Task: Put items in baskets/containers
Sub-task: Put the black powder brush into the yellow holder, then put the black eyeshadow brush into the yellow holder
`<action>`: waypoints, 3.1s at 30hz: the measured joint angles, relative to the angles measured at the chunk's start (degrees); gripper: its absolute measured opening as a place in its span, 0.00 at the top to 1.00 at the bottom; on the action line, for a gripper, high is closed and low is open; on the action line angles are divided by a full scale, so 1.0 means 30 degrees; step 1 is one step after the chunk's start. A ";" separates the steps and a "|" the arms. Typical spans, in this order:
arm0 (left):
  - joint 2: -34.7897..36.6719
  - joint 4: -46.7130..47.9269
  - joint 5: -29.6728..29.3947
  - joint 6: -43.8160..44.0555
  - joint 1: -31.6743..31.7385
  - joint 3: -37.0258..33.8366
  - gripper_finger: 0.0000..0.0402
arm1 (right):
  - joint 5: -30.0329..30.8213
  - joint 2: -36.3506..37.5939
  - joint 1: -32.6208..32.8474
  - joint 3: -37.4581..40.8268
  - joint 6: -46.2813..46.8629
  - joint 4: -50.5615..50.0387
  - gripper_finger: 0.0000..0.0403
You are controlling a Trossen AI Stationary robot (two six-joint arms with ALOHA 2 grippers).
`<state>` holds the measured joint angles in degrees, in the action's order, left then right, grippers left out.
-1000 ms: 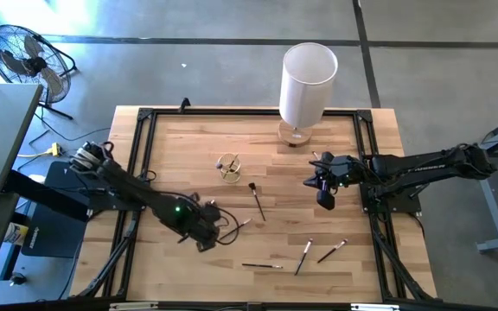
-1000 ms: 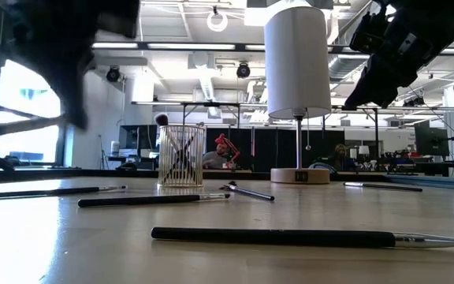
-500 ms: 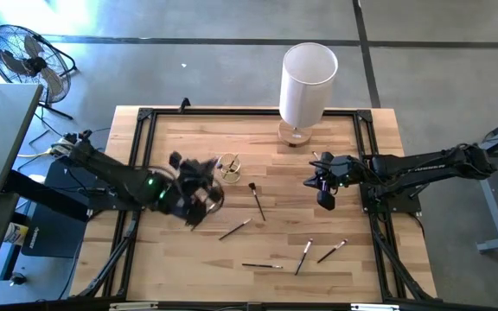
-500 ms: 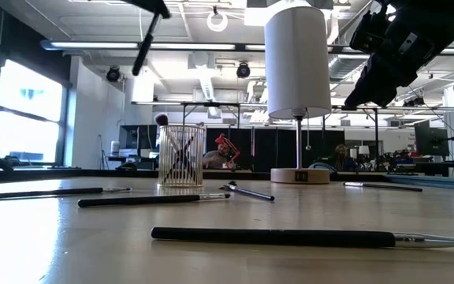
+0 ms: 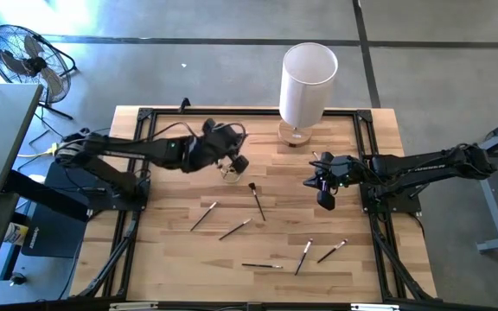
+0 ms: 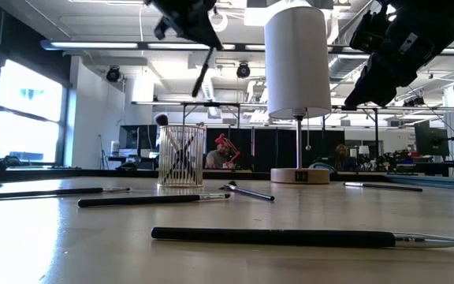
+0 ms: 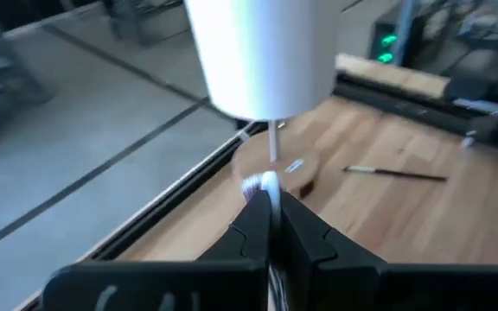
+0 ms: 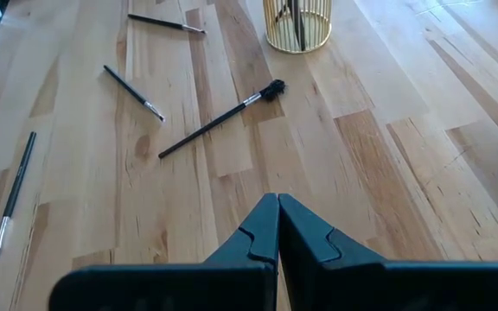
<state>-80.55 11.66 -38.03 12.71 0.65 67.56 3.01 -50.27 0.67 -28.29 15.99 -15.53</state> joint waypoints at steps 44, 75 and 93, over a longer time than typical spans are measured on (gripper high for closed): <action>0.2004 -1.2276 0.3887 -0.1071 0.2031 -1.0000 0.90 | -0.0138 -0.0004 0.0001 0.0000 0.0153 -0.0007 1.00; 0.2468 0.9587 0.3946 0.5258 -0.0540 0.1826 0.93 | 0.2493 0.0002 0.0000 0.0000 0.0153 0.0117 1.00; 0.2674 1.4993 0.7281 1.6672 -0.8635 -0.4142 1.00 | 0.3024 -0.0003 0.0007 0.0000 0.0250 0.0226 1.00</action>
<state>-72.53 56.64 -16.19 62.72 -25.26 55.14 12.08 -50.28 0.69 -28.29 16.74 -14.85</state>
